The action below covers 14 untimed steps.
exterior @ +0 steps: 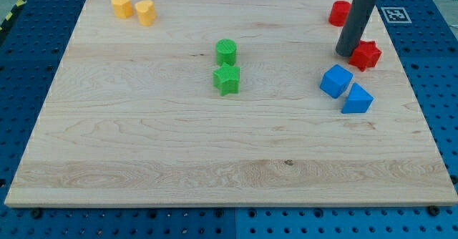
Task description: Slide the red circle towards red star
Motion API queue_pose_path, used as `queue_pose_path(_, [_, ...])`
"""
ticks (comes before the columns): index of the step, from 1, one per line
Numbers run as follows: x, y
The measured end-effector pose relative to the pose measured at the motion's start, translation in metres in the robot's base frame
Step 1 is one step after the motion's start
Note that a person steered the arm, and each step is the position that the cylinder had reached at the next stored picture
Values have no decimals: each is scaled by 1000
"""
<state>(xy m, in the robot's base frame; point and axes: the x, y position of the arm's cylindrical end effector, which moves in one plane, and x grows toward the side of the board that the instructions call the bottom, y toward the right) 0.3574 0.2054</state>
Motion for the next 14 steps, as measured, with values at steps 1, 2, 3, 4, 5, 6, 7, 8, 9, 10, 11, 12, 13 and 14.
queue_pose_path(1, [2,2])
queue_pose_path(2, [-3,-3])
queue_pose_path(3, [-34,-26])
queue_pose_path(4, [-77,-39])
queue_pose_path(5, [-122,-44])
queue_pose_path(6, [-152,-41])
queue_pose_path(7, [-152,-30])
queue_pose_path(8, [-138,-14])
queue_pose_path(9, [-109,-7])
queue_pose_path(10, [-92,4])
queue_pose_path(11, [-97,6])
queue_pose_path(12, [-109,15])
queue_pose_path(13, [-99,35])
queue_pose_path(14, [-88,42])
